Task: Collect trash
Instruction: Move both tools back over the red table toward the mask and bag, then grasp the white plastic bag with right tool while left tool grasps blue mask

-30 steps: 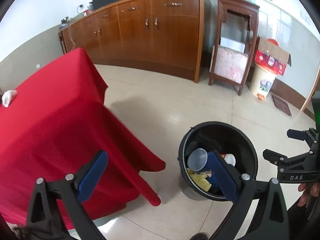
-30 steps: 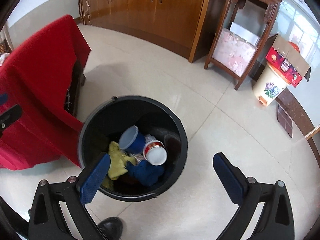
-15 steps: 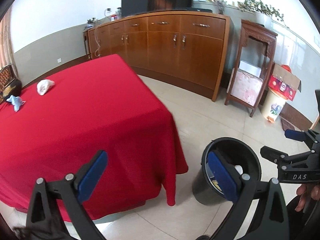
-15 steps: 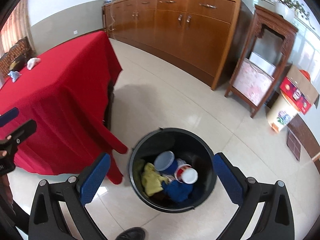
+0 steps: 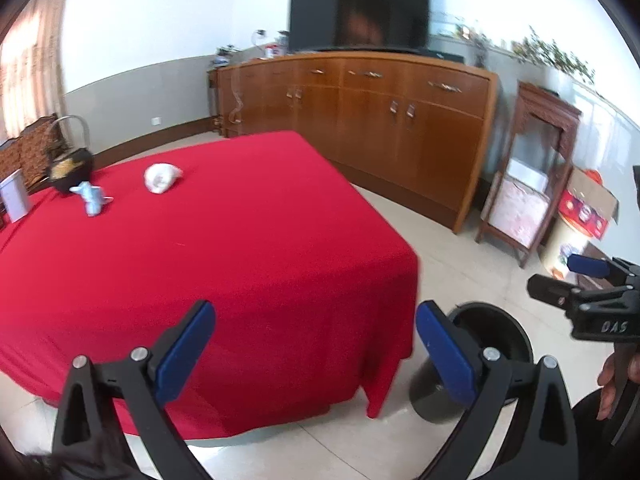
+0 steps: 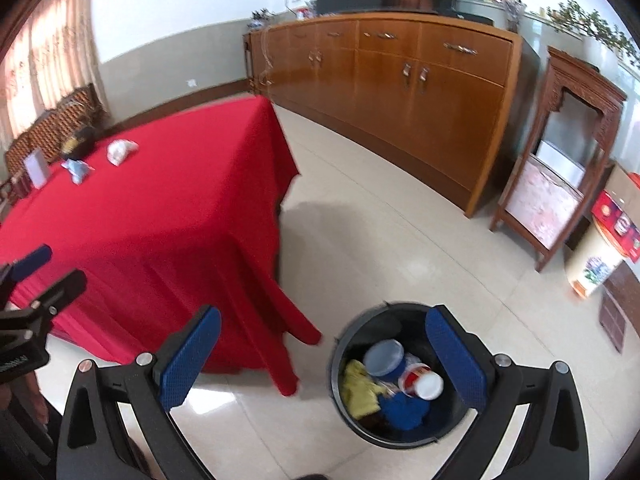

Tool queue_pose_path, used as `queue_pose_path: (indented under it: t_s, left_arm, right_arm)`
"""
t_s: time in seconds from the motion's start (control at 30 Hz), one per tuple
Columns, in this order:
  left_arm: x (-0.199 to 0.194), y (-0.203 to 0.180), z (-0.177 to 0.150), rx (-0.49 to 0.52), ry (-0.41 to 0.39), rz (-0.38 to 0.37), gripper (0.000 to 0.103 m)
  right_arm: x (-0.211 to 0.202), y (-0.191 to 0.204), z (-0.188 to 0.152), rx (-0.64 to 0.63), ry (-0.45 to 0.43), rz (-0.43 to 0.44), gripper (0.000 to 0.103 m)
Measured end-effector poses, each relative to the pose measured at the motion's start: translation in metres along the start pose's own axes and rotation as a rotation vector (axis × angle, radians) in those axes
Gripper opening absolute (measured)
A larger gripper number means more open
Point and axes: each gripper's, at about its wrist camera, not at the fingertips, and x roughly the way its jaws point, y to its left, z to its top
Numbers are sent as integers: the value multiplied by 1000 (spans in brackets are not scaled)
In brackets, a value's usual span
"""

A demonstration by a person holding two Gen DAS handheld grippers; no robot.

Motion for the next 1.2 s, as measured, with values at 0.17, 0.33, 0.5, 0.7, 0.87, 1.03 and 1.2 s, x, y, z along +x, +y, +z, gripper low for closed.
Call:
queue_pose_path:
  t_s: [0.17,0.33,0.5,0.7,0.87,1.03,1.2]
  left_arm:
    - [-9,47,10,-64,-26,74,101]
    - [-16,91,13,-102,-47,167,101]
    - [-28,134,10,-147,-70,256,101]
    - [-33,187,5,-215,-76,325,101]
    - [-28,222,6,-247,-66,361,101]
    - [-6,250,23,-257,-62,376,96]
    - [27,269,43,-249,-36,371,90]
  right_arm:
    - [-3,34,28,-36,-56,78,103]
    - [6,90,56,-116,-84,150,103]
    - [21,157,75,-200,-103,221,103]
    - [37,225,88,-276,-108,289,103]
    - [51,267,94,-316,-112,322,103]
    - [74,302,111,-337,-110,331,103]
    - [111,326,142,-340,-78,334,94]
